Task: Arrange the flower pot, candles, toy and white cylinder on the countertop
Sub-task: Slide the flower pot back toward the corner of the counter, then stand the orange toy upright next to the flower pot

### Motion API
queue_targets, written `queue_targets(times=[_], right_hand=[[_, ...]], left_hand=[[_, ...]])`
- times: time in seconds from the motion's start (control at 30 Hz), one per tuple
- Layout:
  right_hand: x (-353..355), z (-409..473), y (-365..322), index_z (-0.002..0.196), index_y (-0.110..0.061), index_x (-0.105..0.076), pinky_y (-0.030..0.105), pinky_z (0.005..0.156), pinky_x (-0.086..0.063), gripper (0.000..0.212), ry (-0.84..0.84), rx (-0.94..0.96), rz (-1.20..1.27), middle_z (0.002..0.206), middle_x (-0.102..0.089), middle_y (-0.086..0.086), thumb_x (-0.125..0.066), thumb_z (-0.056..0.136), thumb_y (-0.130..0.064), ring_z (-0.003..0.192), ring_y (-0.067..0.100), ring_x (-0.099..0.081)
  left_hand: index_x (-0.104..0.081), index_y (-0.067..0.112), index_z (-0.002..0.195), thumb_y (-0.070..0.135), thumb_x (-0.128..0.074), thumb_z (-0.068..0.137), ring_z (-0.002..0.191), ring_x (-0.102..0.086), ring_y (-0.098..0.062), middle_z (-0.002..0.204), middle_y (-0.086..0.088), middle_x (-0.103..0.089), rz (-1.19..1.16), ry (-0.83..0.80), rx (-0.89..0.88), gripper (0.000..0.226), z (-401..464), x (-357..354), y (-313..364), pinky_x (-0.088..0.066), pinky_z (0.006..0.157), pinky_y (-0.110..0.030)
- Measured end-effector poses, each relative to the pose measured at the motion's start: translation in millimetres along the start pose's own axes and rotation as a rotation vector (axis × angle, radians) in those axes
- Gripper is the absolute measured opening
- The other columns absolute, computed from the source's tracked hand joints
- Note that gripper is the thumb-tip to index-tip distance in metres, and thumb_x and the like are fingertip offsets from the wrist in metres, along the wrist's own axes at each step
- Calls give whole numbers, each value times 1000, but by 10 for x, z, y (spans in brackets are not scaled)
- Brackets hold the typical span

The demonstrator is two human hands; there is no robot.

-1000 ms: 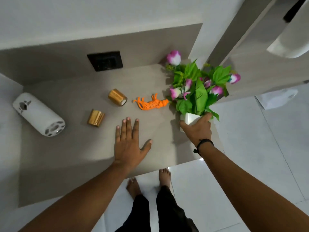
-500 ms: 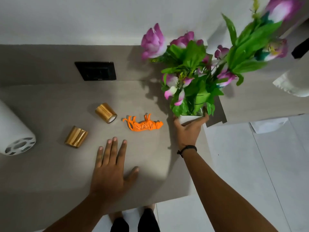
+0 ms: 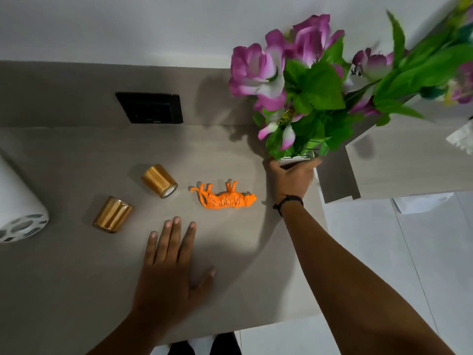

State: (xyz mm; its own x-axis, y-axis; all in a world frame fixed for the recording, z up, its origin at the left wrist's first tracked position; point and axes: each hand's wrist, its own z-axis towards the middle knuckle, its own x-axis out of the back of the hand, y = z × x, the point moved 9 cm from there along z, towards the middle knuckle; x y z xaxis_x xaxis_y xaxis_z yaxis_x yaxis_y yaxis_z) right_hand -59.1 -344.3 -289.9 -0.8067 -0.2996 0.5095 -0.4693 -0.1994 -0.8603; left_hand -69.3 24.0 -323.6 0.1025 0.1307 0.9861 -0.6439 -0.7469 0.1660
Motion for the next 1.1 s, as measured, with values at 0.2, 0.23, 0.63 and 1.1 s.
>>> queue_targets(times=[0.2, 0.23, 0.63, 1.1], right_hand=[[411, -683, -92, 149, -4, -40, 15, 117, -32, 93, 0, 209, -40, 146, -46, 7, -85, 81, -50, 139, 26, -47], [422, -901, -218, 145, -7, -45, 25, 118, -34, 78, -38, 381, -110, 143, -48, 7, -77, 89, -50, 136, 28, -48], [-735, -1330, -692, 138, -5, -61, 44, 101, -49, 50, -772, 621, -639, 136, -54, 19, -71, 93, -26, 116, 41, -60], [-898, -518, -883, 77, -7, -62, 33, 62, -35, 32, -385, 120, -132, 61, -55, 5, -64, 99, -29, 62, 29, -53]], left_hand=[[-15, 19, 176, 78, -47, 94, 172, -14, -35, 183, -17, -16, -43, -44, 7, 106, -3, 45, 11, -16, 138, -61], [-15, 18, 176, 78, -48, 93, 171, -16, -36, 183, -18, -17, -45, -50, 12, 107, -2, 55, 13, -17, 138, -62], [-19, 17, 175, 83, -36, 97, 169, -24, -37, 182, -18, -24, -55, -82, 20, 103, 13, 98, 14, -24, 135, -63], [-19, 18, 175, 81, -41, 95, 167, -28, -39, 179, -18, -28, -51, -54, 5, 104, 18, 62, 14, -17, 136, -58]])
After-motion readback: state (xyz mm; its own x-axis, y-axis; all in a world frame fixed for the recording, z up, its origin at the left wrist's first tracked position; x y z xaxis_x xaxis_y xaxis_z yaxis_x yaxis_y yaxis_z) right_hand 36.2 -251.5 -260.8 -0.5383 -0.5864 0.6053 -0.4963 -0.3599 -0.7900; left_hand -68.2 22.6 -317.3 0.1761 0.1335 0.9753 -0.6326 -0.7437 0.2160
